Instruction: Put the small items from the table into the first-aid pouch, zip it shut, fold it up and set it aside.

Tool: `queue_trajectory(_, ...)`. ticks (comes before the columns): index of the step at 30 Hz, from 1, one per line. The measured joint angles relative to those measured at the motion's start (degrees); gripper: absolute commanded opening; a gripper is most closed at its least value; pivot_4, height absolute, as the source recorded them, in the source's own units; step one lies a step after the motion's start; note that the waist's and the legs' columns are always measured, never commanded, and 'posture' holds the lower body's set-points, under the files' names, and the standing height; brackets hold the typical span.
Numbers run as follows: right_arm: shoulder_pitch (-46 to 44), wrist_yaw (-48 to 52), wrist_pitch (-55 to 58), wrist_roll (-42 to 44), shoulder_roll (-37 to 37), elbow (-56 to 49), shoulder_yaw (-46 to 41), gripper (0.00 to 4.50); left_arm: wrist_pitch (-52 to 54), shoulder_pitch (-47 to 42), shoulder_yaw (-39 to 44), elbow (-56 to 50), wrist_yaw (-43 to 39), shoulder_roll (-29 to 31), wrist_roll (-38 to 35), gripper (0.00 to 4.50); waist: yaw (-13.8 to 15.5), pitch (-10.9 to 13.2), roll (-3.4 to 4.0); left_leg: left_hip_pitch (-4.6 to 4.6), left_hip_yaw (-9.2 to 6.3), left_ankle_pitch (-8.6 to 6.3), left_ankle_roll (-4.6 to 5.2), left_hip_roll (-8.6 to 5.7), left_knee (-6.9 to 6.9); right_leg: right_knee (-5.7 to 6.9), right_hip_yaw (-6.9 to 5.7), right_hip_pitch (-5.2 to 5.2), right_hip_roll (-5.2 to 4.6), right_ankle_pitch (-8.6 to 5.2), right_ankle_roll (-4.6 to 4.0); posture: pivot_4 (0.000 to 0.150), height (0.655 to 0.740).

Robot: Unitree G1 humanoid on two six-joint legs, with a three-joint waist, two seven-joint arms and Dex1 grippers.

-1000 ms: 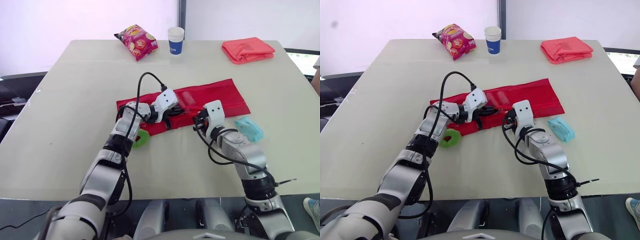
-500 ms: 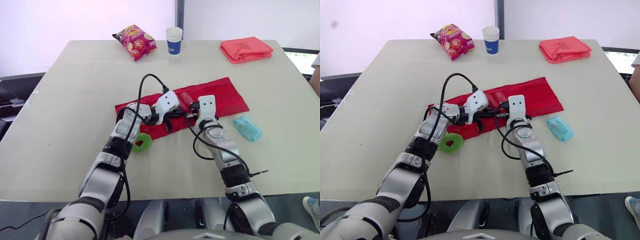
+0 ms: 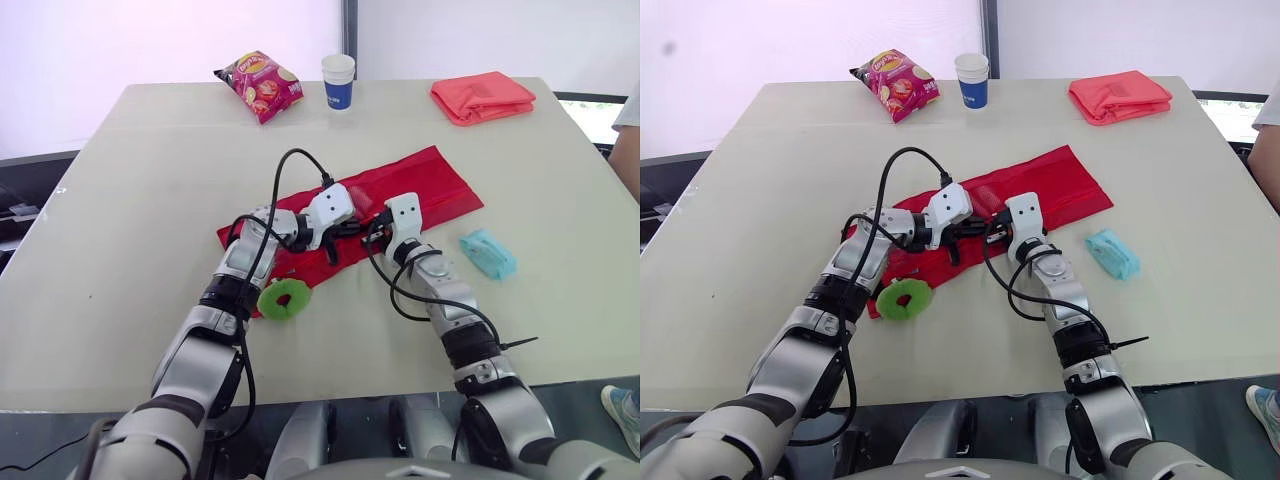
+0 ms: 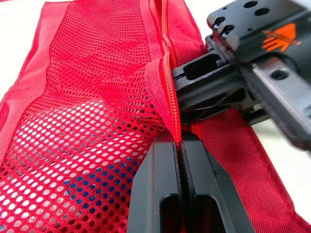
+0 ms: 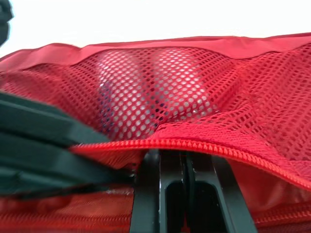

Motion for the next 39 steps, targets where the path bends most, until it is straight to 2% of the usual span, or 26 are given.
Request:
queue_trajectory(3, 0.8, -0.4, 0.3, -0.2, -0.1, -1.4, 0.0, 0.04, -0.2, 0.0, 0.0, 0.0, 0.1, -0.1, 0.1, 0.0, 0.1, 0.0, 0.0, -0.01, 0.0, 0.0, 0.0, 0.0, 0.0, 0.0, 0.0, 0.0, -0.01, 0.0, 0.0, 0.15, 0.74)
queue_trajectory(10, 1.7, -9.7, 1.0, -4.7, 0.3, -3.0, -0.4, 0.04, -0.7, 0.0, 0.0, 0.5, 0.1, -0.1, 0.1, 0.0, 0.2, 0.0, 0.0, -0.01, 0.0, 0.01, -0.01, -0.02, 0.0, -0.01, 0.01, 0.0, -0.03, 0.0, 0.0, 0.15, 0.74)
queue_trajectory(14, -0.3, -11.7, -1.8, -6.0, 2.4, 1.9, -0.1, 0.04, -1.4, 0.2, 0.0, 0.5, -0.3, 0.5, 0.2, 0.0, 0.0, 0.0, 0.0, 0.02, 0.02, 0.01, -0.03, -0.03, -0.01, 0.0, 0.03, 0.0, -0.02, 0.0, 0.0, 0.15, 0.74)
queue_trajectory(16, -3.5, -10.2, -4.7, -5.3, 4.1, 7.4, -0.5, 0.04, -2.0, 0.3, -0.1, 0.5, -0.4, 0.8, 0.4, 0.0, -0.1, 0.0, 0.01, 0.04, 0.02, 0.03, -0.04, -0.01, -0.05, 0.01, 0.04, -0.01, 0.0, 0.0, 0.0, 0.15, 0.74)
queue_trajectory(20, -3.9, -3.0, -5.9, -3.6, 3.5, 8.5, -0.4, 0.04, -2.9, 0.3, 0.0, 0.6, -0.6, 1.7, 0.8, 0.0, -0.2, 0.0, 0.02, 0.05, 0.02, 0.02, -0.04, -0.01, -0.05, 0.0, 0.04, 0.0, 0.0, 0.0, 0.0, 0.15, 0.74)
queue_trajectory(26, 0.9, 5.8, -0.3, -1.9, -0.2, -0.6, 1.4, 0.04, -6.2, -0.8, 0.0, 4.6, -1.6, 2.3, 1.0, 0.0, 0.0, 0.0, 0.03, 0.02, 0.01, 0.02, -0.04, -0.01, -0.06, 0.0, 0.02, 0.0, 0.0, 0.0, 0.0, 0.15, 0.74)
queue_trajectory(31, 4.6, 8.9, 10.3, -0.7, -6.3, -15.0, 2.4, 0.04, -9.9, -3.7, -0.3, 10.4, -1.4, 1.8, 1.4, 0.0, 0.3, 0.0, 0.03, -0.01, 0.01, 0.02, -0.04, -0.05, -0.03, -0.01, 0.01, 0.0, -0.04, 0.0, 0.0, 0.15, 0.74)
queue_trajectory(32, 5.9, 10.5, 15.1, 0.7, -9.2, -21.1, 2.4, 0.54, -11.7, -4.7, -0.5, 12.6, -1.4, 1.9, 1.8, 0.0, 0.6, 0.0, 0.04, -0.04, -0.03, 0.02, -0.03, -0.05, -0.01, -0.02, -0.04, 0.0, -0.04, 0.0, 0.0, 0.15, 0.74)
queue_trajectory(34, 6.9, 11.4, 19.6, 2.2, -11.6, -26.1, 1.5, 1.27, -13.4, -5.8, -0.7, 14.9, -1.4, 2.0, 2.4, 0.0, 0.7, 0.0, 0.05, -0.06, -0.02, 0.02, -0.03, -0.07, -0.01, -0.02, -0.03, -0.01, -0.05, 0.0, 0.0, 0.15, 0.74)
queue_trajectory(36, 8.8, 12.8, 27.8, 5.5, -15.5, -35.4, 0.0, 2.23, -16.3, -8.0, -1.0, 19.0, -1.4, 2.5, 3.3, 0.0, 0.9, 0.0, 0.05, -0.06, -0.04, 0.01, -0.02, -0.07, 0.0, -0.03, -0.05, 0.0, -0.04, 0.0, 0.0, 0.15, 0.74)
queue_trajectory(37, 9.4, 12.9, 32.6, 7.6, -17.1, -39.9, -1.6, 2.86, -17.7, -9.2, -1.1, 21.1, -1.4, 2.5, 3.7, 0.0, 0.9, 0.0, 0.06, -0.07, -0.03, 0.01, -0.02, -0.08, 0.0, -0.02, -0.04, 0.0, -0.04, 0.0, 0.0, 0.15, 0.74)
queue_trajectory(39, 9.7, 13.0, 38.5, 10.5, -19.1, -45.5, -4.2, 3.77, -19.2, -10.4, -1.1, 23.3, -1.3, 2.6, 4.2, 0.0, 0.9, 0.0, 0.06, -0.07, -0.03, 0.01, -0.01, -0.07, 0.0, -0.03, -0.05, 0.0, -0.04, 0.0, 0.0, 0.15, 0.74)
